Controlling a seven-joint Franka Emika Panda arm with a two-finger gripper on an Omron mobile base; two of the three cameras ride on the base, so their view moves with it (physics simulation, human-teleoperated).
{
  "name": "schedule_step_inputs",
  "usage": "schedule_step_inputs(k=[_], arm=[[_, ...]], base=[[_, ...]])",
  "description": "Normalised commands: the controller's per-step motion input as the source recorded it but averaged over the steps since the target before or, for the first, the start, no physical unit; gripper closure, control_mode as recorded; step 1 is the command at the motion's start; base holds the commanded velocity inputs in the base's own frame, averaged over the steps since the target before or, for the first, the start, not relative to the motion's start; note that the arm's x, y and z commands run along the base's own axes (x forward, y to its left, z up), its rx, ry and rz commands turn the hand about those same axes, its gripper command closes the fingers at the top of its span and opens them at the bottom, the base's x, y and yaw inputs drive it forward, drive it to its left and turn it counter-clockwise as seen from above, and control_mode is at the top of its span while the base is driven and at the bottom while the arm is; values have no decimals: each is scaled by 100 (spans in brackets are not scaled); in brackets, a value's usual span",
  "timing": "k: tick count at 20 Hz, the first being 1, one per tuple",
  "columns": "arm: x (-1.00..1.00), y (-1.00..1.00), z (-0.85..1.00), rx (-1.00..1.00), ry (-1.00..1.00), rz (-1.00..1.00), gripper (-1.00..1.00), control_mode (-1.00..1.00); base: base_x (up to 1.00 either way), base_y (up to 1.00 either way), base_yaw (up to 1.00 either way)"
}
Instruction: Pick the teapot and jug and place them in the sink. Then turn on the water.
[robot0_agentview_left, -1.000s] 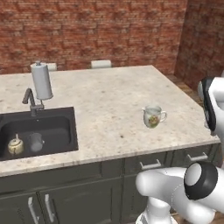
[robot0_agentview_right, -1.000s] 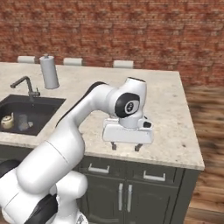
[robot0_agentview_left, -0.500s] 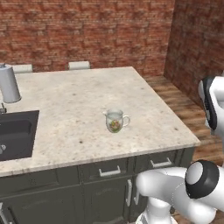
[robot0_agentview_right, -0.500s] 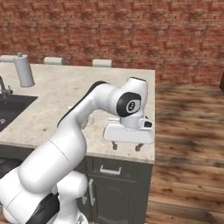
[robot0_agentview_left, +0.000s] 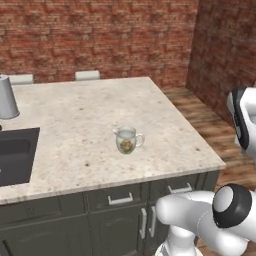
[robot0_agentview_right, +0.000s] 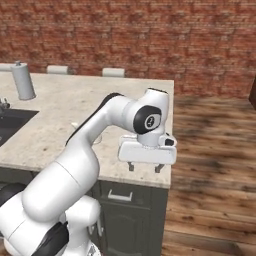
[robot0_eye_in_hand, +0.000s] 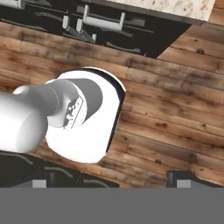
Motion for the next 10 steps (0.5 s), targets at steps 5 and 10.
schedule_step_inputs(k=[5,10], arm=[[0,0,0,0,0,0,-100,100],[0,0,0,0,0,0,-100,100]], base=[[45,0,0],[58,0,0]])
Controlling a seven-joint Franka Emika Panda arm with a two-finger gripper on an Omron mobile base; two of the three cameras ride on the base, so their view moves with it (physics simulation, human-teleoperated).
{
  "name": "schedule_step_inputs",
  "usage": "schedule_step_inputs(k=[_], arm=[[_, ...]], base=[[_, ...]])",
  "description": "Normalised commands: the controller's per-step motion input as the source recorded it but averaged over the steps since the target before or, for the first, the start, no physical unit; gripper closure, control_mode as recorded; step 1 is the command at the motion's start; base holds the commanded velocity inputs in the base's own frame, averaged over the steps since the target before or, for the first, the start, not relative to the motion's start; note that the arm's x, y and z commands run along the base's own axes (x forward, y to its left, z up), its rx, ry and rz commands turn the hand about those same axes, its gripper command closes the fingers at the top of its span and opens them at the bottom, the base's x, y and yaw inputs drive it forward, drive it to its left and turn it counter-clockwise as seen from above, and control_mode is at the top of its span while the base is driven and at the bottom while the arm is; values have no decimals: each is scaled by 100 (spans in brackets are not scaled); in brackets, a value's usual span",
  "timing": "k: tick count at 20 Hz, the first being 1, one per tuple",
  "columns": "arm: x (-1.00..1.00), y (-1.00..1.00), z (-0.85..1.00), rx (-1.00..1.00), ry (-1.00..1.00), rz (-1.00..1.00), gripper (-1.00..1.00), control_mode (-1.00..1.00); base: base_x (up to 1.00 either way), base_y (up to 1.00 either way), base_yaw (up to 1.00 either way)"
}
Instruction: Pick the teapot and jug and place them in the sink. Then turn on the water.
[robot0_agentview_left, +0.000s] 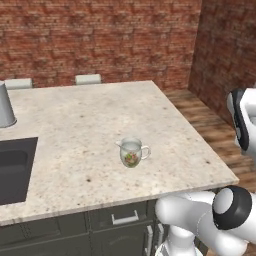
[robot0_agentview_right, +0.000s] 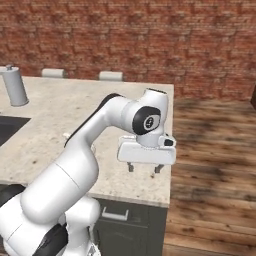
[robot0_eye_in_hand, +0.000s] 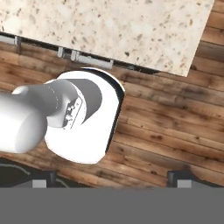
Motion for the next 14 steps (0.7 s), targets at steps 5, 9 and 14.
schedule_step_inputs(k=[5,9,14], arm=[[0,0,0,0,0,0,-100,100],[26,0,0,0,0,0,-100,-100],[21,0,-4,0,-3,25,-100,-100]], base=[[55,0,0],[9,0,0],[0,0,0]])
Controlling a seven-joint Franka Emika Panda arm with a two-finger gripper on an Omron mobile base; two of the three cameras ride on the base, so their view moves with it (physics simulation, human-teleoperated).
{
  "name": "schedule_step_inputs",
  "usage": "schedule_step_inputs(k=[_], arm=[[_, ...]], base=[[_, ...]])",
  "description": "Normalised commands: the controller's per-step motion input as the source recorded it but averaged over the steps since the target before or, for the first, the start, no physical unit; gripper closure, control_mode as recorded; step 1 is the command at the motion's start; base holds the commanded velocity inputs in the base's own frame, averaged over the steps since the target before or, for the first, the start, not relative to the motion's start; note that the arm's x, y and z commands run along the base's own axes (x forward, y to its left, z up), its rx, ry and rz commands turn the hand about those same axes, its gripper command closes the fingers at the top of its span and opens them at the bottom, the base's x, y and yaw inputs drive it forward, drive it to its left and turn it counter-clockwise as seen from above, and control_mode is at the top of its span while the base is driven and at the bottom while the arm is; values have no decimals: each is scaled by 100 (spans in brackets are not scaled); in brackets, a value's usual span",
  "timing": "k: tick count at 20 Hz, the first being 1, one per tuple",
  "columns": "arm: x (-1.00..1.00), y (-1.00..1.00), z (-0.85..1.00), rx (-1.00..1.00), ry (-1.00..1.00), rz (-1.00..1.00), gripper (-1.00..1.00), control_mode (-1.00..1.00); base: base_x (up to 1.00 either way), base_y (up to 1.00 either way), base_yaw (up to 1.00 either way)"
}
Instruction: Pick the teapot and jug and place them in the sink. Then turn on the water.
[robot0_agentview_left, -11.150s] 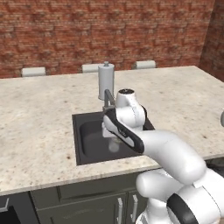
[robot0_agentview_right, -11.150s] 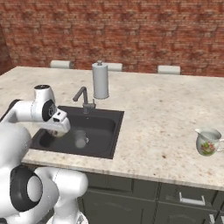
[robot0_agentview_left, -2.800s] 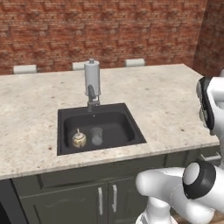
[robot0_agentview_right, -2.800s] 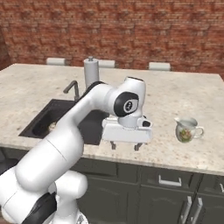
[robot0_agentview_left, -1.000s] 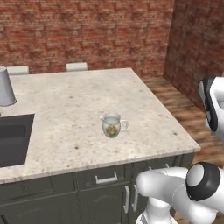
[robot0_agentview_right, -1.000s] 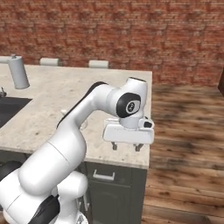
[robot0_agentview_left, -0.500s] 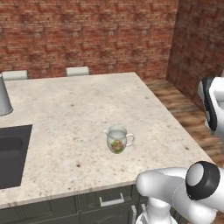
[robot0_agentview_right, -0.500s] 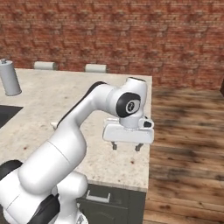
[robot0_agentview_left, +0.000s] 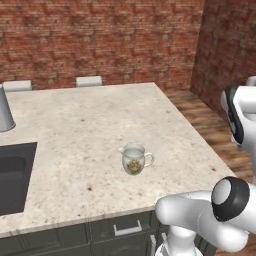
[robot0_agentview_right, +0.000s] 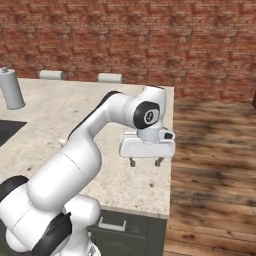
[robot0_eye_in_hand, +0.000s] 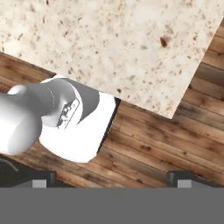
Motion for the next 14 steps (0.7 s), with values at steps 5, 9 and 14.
schedule_step_inputs(k=[5,9,14], arm=[[2,0,-9,0,0,58,-100,-100],[0,17,-14,2,0,53,-100,-100],[0,25,-6,21,-3,34,-100,-100]], base=[[0,0,0],[0,0,0],[0,0,0]])
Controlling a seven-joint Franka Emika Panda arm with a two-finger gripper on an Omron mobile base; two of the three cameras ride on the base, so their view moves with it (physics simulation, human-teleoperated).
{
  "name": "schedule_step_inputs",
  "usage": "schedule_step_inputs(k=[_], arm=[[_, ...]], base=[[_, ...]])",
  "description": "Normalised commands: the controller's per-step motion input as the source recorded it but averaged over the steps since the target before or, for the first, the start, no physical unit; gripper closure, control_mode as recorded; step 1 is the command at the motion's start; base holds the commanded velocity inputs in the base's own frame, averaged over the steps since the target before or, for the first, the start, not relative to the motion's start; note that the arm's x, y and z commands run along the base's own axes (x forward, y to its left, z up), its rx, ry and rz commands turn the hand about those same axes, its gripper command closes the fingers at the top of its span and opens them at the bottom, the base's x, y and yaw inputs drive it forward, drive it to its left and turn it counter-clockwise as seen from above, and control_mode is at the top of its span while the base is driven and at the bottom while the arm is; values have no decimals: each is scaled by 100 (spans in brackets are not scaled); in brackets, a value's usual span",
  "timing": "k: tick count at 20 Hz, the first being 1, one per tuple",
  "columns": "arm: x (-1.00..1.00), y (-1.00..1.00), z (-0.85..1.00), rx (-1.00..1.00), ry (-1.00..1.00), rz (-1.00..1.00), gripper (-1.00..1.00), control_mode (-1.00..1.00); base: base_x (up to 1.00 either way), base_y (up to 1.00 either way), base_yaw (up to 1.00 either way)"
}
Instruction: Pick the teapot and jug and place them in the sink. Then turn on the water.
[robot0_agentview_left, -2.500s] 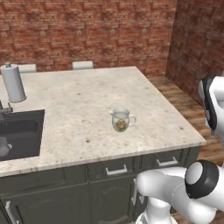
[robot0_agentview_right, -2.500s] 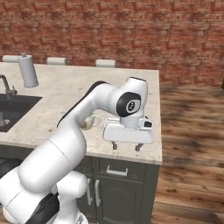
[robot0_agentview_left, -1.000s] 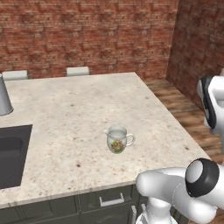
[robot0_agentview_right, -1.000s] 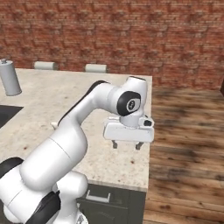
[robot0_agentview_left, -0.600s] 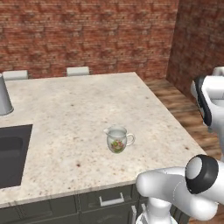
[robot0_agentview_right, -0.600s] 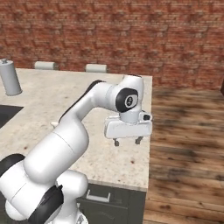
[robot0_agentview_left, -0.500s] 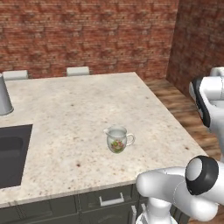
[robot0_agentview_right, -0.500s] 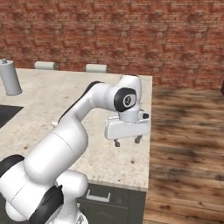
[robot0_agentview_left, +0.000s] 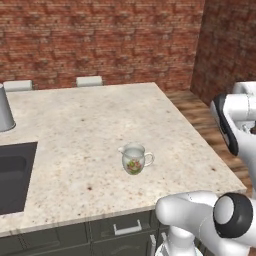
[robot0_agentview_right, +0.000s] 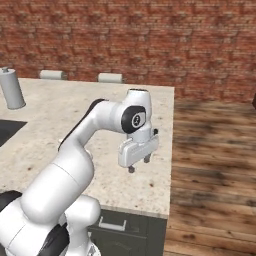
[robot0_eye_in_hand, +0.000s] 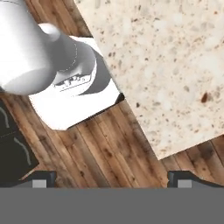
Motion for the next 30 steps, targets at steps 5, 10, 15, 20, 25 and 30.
schedule_step_inputs(k=[5,10,15,20,25,30], arm=[[0,28,0,28,-9,22,-100,-100],[1,37,0,17,-12,16,-100,-100],[12,41,5,10,-11,13,-100,-100],[22,46,6,5,-1,4,-100,-100],[38,42,1,5,0,5,-100,-100],[36,41,0,2,0,4,-100,-100]], base=[[0,0,0],[0,0,0],[0,0,0],[0,0,0],[0,0,0],[0,0,0]])
